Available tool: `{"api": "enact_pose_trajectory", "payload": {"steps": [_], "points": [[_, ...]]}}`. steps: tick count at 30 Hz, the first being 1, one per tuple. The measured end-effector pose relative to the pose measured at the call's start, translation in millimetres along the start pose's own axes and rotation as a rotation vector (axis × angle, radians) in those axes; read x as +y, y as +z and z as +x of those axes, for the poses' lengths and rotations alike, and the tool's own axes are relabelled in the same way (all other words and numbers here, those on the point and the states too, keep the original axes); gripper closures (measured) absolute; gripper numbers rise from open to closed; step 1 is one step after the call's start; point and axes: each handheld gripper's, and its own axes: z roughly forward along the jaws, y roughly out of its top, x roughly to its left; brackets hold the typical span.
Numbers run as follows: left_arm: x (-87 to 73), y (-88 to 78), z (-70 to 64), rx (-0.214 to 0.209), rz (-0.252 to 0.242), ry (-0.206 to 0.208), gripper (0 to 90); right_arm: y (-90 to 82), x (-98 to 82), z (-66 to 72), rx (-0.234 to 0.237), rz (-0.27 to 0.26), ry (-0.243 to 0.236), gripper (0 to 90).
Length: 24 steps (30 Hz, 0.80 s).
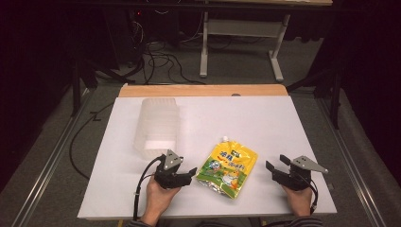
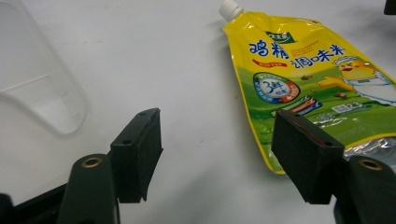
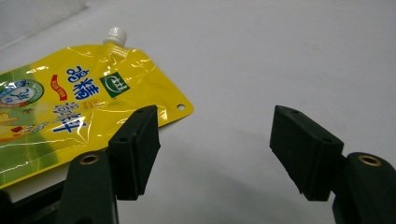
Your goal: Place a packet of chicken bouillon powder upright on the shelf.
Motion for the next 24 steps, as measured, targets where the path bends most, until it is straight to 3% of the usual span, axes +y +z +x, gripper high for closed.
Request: {"api": "enact_pose_trajectory", "payload": {"steps": [12, 16, 18, 24], "points": [[9.2, 21.9, -15.4, -0.012, 0.045, -0.006, 31.0, -0.6, -0.3, -0.6, -0.004, -0.009, -0.01, 33.6], [14.9, 31.8, -22.6, -0.024, 0.053, -0.038, 30.1, -0.7, -0.4, -0.4, -0.005, -0.011, -0.009, 33.6], [16.1, 37.0, -26.5, -0.031, 0.061, -0.034, 29.9, -0.3, -0.1, -0.4, -0.001, -0.003, -0.001, 33.6], [15.8, 54.9, -32.7, -0.047, 0.135, -0.041, 29.2, -0.7, -0.4, 1.1, -0.007, -0.008, -0.012, 33.6]]}}
